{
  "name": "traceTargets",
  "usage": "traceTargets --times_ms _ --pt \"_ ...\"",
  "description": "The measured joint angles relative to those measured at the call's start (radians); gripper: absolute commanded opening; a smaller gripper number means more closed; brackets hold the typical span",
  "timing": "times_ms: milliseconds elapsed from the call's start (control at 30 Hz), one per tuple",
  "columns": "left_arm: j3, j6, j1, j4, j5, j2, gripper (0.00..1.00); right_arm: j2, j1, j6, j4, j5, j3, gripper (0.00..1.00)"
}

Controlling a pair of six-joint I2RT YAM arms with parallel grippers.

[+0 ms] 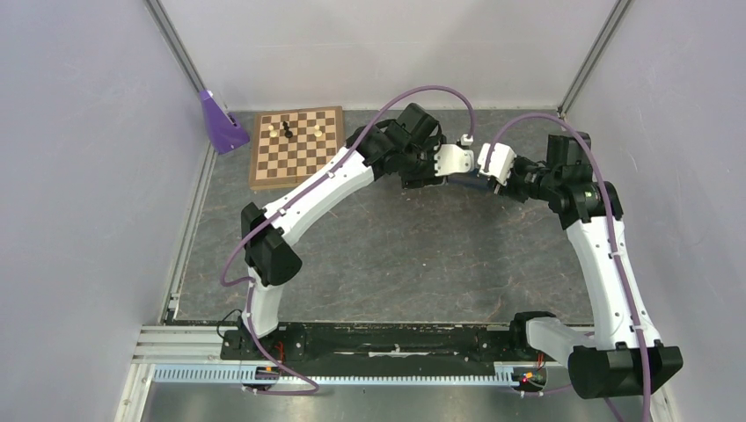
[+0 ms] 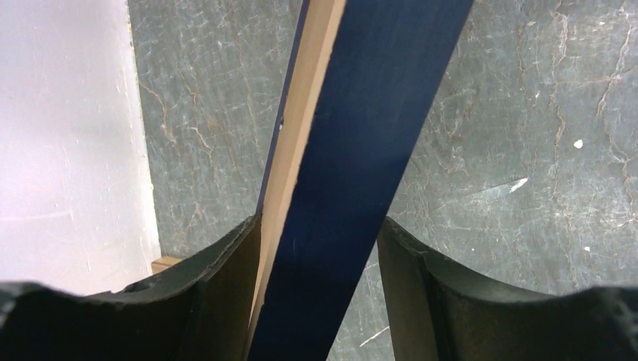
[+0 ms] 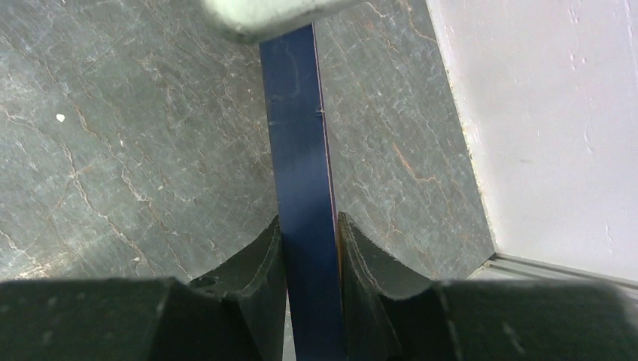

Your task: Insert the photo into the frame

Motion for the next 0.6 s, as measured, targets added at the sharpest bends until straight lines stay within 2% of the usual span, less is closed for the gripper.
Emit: traceTargets --times_ms 300,433,600 --pt "0.103 0.0 -0.001 -0.096 0.051 0.0 0.02 -0.046 0.006 0.092 -0.034 0.002 0.029 0.14" --pt "0.179 -0.001 -0.002 -0.155 0.076 -0.006 0.02 -0.06 0.01 0.157 -0.062 -0.023 0.064 0.14" --pt "0.184 -0.013 -0.007 -0.195 0.084 -0.031 0.02 -0.063 0.017 0.195 -0.069 -0.042 0.073 0.12"
